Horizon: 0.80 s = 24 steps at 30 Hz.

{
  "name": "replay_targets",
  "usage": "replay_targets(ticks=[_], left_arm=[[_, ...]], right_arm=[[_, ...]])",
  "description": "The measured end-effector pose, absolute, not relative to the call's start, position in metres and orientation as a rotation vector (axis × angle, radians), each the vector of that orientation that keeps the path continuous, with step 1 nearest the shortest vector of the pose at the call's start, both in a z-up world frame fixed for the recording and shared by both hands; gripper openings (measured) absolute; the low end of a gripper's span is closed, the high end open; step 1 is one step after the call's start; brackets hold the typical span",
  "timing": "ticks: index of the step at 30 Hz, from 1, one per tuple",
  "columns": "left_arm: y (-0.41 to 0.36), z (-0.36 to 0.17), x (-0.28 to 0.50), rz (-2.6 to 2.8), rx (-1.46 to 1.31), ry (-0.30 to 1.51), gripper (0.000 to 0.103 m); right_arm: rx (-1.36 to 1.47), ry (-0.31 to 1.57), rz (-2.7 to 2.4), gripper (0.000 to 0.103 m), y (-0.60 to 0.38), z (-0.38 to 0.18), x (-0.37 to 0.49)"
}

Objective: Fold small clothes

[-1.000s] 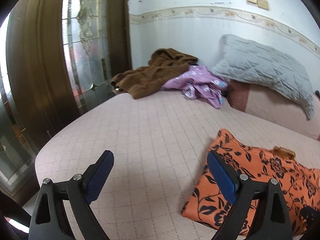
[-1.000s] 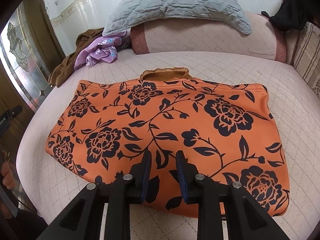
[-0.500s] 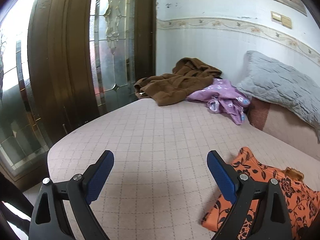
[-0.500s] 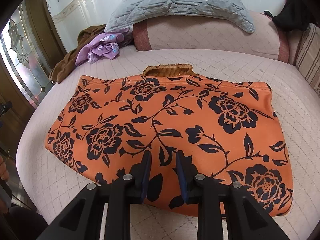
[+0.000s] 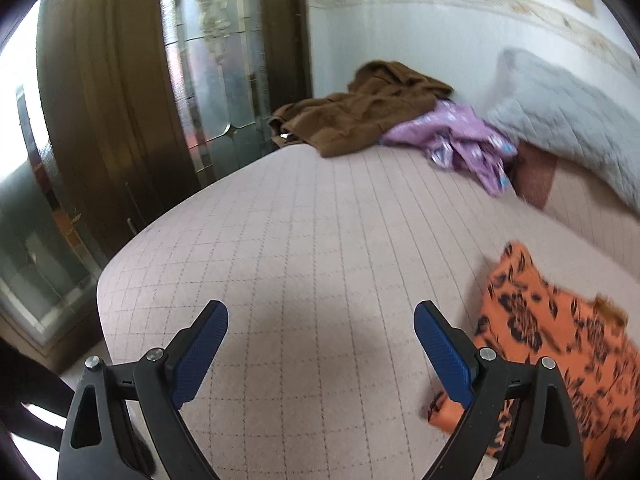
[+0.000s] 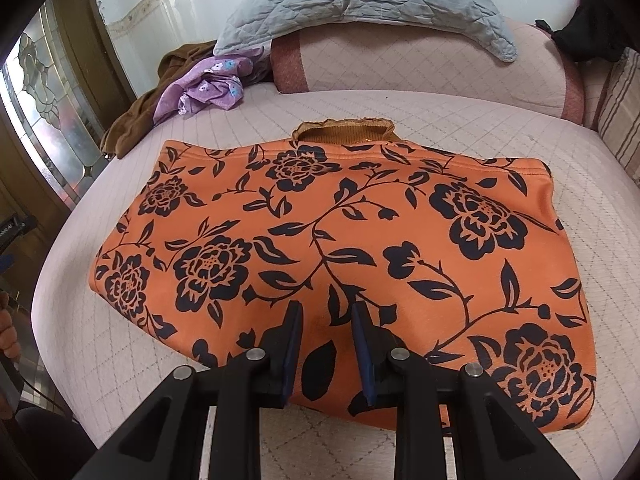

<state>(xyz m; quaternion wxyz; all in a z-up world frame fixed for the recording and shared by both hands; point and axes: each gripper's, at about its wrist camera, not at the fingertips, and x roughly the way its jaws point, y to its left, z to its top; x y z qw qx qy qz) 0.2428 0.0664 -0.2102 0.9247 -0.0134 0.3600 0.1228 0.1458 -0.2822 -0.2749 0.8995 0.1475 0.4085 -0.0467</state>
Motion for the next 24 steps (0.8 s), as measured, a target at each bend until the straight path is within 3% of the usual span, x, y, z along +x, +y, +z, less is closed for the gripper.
replay_targets(ticks=[11, 24], left_arm=[[-0.008, -0.232, 0.221, 0.066, 0.224, 0.776, 0.094], [-0.093, -0.245, 0.180, -0.133, 0.417, 0.752, 0.094]], right_arm=[[0.308, 0.844, -0.120, 0.027, -0.284, -0.275, 0.147], [0.500, 0.836, -0.216, 0.027, -0.325, -0.278, 0.140]])
